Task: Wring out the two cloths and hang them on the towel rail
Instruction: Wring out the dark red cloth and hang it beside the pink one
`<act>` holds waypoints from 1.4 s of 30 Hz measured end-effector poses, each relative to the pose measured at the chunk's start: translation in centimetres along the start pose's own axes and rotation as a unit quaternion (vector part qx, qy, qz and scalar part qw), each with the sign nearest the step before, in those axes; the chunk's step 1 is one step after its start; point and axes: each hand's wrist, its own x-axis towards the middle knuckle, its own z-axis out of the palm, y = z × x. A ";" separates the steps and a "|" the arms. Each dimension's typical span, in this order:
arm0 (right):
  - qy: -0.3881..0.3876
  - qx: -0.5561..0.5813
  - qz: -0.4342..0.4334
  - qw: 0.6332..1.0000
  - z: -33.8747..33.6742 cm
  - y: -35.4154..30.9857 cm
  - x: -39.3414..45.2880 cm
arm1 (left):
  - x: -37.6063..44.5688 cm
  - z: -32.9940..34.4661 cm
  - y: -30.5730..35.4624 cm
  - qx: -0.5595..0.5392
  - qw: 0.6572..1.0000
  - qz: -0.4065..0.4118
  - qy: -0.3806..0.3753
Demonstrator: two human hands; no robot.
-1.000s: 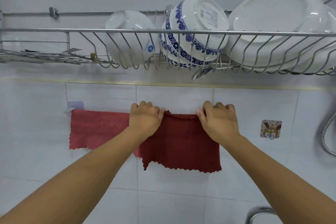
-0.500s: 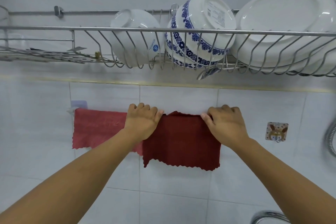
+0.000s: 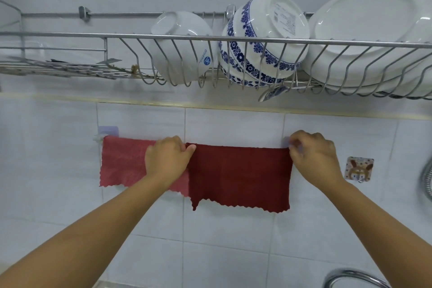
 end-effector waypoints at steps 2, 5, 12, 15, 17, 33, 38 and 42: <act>-0.012 0.007 -0.003 1.000 -0.1 0.0 0.3 | -0.4 -0.1 -0.3 -0.030 0.999 -0.022 -0.030; -0.024 -0.029 -0.035 0.999 0.1 -0.6 1.0 | -0.6 -0.2 0.0 -0.130 0.985 -0.067 -0.091; 0.061 -0.020 0.051 0.997 0.8 -1.5 1.9 | 0.8 -2.0 0.4 -0.187 0.971 -0.135 -0.065; 0.010 -0.004 0.042 0.999 0.9 -2.2 1.4 | 1.0 -1.7 0.1 -0.108 0.982 -0.131 -0.086; 0.010 -0.022 0.038 0.999 1.0 -2.3 0.5 | 0.7 -1.3 -0.1 -0.082 0.986 -0.125 -0.077; 0.028 -0.120 0.003 0.992 0.8 -2.7 0.3 | -0.6 0.1 1.2 0.016 0.990 0.121 0.071; 0.004 -0.157 -0.032 0.987 1.2 -4.0 -2.5 | -2.5 1.7 1.6 0.062 0.982 0.176 -0.023; -0.008 -0.180 -0.043 0.983 1.0 -3.1 -2.8 | -2.3 1.6 1.0 0.104 0.974 0.185 -0.077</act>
